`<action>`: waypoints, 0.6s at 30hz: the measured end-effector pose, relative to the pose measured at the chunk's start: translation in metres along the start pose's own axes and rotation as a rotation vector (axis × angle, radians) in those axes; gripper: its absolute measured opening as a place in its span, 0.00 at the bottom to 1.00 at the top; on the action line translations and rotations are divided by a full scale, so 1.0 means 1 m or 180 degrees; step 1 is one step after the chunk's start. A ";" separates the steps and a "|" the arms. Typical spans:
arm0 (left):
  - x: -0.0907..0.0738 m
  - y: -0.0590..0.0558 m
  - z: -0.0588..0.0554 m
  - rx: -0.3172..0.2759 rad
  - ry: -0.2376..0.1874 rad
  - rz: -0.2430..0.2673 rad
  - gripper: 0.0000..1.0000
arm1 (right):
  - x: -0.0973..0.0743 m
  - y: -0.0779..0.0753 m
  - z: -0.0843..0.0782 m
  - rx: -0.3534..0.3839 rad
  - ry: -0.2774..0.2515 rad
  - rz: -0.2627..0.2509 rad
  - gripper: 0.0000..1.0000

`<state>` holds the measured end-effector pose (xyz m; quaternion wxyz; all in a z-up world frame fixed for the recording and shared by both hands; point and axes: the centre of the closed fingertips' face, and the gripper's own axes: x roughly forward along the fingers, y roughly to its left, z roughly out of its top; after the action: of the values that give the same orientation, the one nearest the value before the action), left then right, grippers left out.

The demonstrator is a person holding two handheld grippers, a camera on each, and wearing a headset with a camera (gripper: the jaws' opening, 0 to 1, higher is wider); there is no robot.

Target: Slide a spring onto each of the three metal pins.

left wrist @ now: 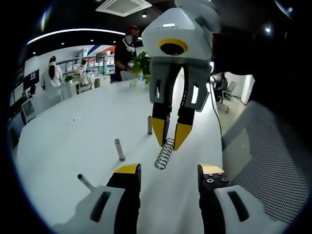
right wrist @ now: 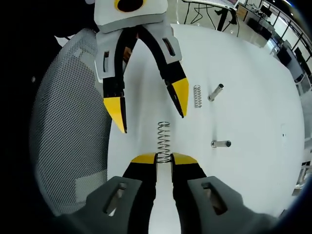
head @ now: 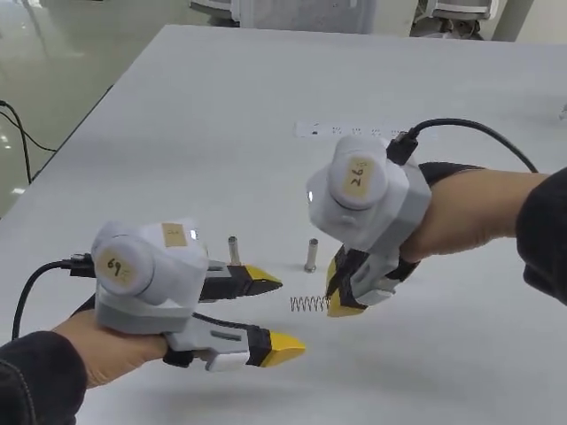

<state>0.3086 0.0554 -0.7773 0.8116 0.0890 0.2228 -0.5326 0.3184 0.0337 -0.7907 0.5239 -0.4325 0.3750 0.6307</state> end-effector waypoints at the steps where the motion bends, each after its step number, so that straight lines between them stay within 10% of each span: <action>1: 0.000 -0.001 0.000 0.0002 -0.0002 -0.0007 0.44 | -0.001 0.000 0.001 -0.0004 -0.0006 -0.0003 0.12; 18: 0.004 -0.004 0.001 0.0226 0.0002 -0.0006 0.23 | -0.004 0.010 0.010 -0.0146 -0.0008 0.0068 0.12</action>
<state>0.3069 0.0505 -0.7777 0.8074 0.1177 0.2042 -0.5409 0.3076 0.0397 -0.7839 0.5076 -0.4396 0.3643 0.6452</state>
